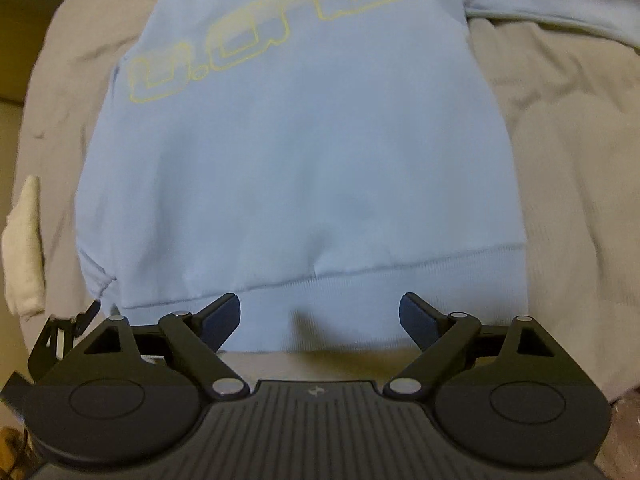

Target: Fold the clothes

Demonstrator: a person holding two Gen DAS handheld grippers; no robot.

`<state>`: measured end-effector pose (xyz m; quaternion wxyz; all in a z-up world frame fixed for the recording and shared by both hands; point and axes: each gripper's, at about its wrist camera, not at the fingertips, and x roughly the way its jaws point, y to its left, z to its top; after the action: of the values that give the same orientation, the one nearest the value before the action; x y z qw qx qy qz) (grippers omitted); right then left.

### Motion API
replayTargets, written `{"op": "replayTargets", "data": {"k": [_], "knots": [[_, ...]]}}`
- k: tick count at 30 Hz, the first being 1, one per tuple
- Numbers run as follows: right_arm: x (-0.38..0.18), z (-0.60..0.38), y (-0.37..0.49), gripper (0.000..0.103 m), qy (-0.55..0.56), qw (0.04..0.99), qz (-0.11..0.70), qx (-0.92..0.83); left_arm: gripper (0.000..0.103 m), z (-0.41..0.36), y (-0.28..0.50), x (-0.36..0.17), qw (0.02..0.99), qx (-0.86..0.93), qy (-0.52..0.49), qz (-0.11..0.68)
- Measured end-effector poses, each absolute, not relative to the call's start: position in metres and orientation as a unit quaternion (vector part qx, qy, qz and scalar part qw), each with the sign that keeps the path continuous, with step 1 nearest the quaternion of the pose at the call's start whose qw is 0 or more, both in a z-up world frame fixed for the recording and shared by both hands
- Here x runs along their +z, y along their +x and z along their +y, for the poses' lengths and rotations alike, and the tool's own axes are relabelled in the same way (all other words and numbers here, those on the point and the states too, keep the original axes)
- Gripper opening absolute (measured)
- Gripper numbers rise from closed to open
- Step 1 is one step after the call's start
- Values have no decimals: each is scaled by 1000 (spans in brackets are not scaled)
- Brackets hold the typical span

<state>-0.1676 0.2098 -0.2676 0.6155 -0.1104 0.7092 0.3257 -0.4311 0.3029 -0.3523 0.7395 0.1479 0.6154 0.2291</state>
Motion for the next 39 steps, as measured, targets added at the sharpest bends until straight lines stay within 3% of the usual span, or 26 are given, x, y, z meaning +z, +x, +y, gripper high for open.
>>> {"op": "replayTargets", "data": {"k": [1,5,10,13,16,19,24,28,29,34,39], "knots": [[-267,208,-169,89,-110,618,711,315,15,313,-434,-350,744,228,125,616],[-264,204,-173,89,-102,631,716,281,5,365,-465,-297,773,304,54,555],[-259,208,-179,89,-102,644,709,270,6,513,-553,-212,727,517,-55,449],[-258,212,-181,89,-103,653,702,265,4,599,-611,-210,622,639,-121,435],[-255,210,-179,89,-104,662,695,262,7,632,-648,-222,574,655,-202,449],[-254,196,-173,89,-98,673,690,248,12,603,-641,-236,600,607,-241,462],[-255,148,-161,89,-73,688,690,211,13,502,-580,-277,678,400,-392,476],[-261,108,-153,82,-50,694,692,193,22,440,-541,-306,686,288,-491,454],[-261,100,-152,76,-43,695,691,194,24,431,-535,-312,678,278,-513,447],[-266,59,-146,67,-17,698,686,204,36,414,-527,-334,640,298,-590,391],[-292,35,-138,65,92,687,686,221,37,418,-518,-345,617,317,-619,368]]}}
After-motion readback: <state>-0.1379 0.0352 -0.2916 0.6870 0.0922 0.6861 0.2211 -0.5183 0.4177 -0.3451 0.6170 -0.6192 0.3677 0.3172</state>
